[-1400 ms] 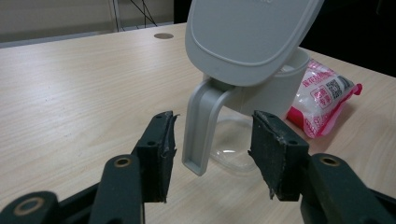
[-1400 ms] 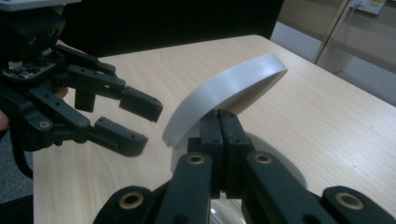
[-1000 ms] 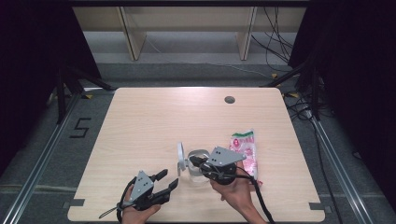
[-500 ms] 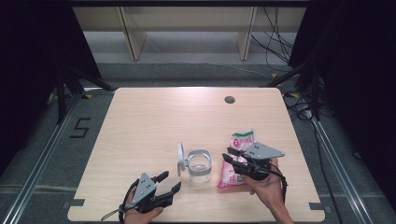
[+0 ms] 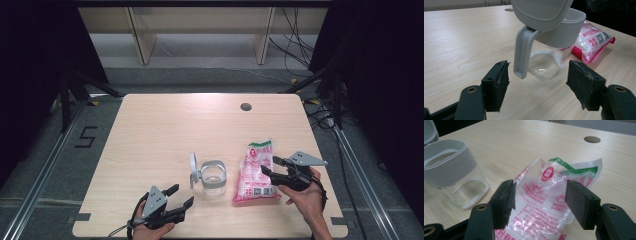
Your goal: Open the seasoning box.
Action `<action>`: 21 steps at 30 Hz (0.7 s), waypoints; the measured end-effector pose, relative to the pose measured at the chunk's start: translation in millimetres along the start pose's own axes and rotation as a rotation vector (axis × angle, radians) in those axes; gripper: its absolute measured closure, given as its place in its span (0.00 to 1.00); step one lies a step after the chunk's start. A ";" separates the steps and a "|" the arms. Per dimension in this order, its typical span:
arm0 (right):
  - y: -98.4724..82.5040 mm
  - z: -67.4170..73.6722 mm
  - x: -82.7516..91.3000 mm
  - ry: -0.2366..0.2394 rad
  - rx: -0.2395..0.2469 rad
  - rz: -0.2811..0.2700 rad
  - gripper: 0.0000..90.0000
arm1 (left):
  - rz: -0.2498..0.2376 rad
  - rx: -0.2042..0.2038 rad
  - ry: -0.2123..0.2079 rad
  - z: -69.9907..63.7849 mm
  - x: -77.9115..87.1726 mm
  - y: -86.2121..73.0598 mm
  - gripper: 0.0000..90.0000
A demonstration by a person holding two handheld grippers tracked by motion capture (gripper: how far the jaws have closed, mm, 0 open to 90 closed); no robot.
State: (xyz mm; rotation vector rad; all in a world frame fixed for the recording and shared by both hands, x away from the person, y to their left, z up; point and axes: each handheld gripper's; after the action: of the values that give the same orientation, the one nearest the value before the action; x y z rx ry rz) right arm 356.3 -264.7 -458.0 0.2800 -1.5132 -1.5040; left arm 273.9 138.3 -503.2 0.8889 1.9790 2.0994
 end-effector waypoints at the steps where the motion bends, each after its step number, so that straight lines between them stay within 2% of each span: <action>1: -0.2 -3.2 0.2 0.001 0.022 0.005 0.44 | 0.003 0.000 -0.001 0.0 0.0 0.1 0.36; 2: -2.2 -5.9 0.4 -0.025 0.017 0.023 0.42 | 0.006 0.001 -0.005 0.2 -0.2 0.1 0.36; 4: -3.6 -10.0 0.1 -0.036 0.023 0.024 0.41 | 0.009 -0.009 -0.007 1.4 -0.9 0.4 0.35; 5: -4.7 -12.0 -0.5 -0.047 0.005 0.016 0.39 | 0.010 -0.012 -0.007 1.7 -1.1 0.6 0.35; 6: -5.4 -15.2 0.2 -0.052 0.015 0.027 0.39 | 0.006 -0.011 -0.009 1.7 -1.6 0.7 0.35; 8: -6.6 -18.1 -0.9 -0.058 -0.035 0.010 0.36 | 0.011 -0.012 -0.004 2.2 -1.2 1.3 0.34; 10: -8.6 -22.4 -4.5 -0.045 -0.067 0.025 0.34 | 0.007 0.007 -0.001 1.6 -1.3 1.4 0.34; 12: -10.8 -23.8 -6.6 -0.063 -0.109 0.036 0.34 | 0.003 0.000 -0.005 2.9 -2.1 1.8 0.34; 13: -11.0 -28.0 -6.4 -0.055 -0.087 0.047 0.33 | 0.003 -0.001 -0.005 3.2 -2.2 2.0 0.34; 14: -11.6 -27.2 -8.2 -0.059 -0.112 0.048 0.32 | 0.001 0.001 -0.004 3.4 -2.5 2.1 0.34; 17: -12.8 -33.7 -12.3 -0.057 -0.080 0.052 0.29 | 0.002 0.008 0.001 3.2 -2.4 2.2 0.34; 18: -12.8 -33.9 -13.1 -0.059 -0.090 0.050 0.29 | 0.008 0.002 0.010 3.4 -1.4 2.6 0.34; 19: -13.0 -30.4 -13.8 -0.054 -0.144 0.051 0.29 | -0.002 -0.011 0.012 4.6 -1.1 3.0 0.34; 20: -13.6 -34.9 -15.2 -0.050 -0.105 0.051 0.29 | -0.010 -0.020 0.013 5.2 -1.2 3.3 0.34; 21: -13.2 -34.8 -14.9 -0.060 -0.113 0.065 0.29 | -0.010 -0.019 0.011 5.2 -1.1 3.2 0.34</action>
State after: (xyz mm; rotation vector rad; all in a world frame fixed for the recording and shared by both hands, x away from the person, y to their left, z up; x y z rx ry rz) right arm 383.6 -279.5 -483.4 0.1192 -1.4644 -1.5512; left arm 278.3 141.9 -500.7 0.8644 1.9609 2.1194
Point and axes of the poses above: each handheld gripper's, and its own axes: x roughly backward along the jaws, y roughly out of its top, z roughly to its left, and after that the axes turned 12 degrees about y, right-handed
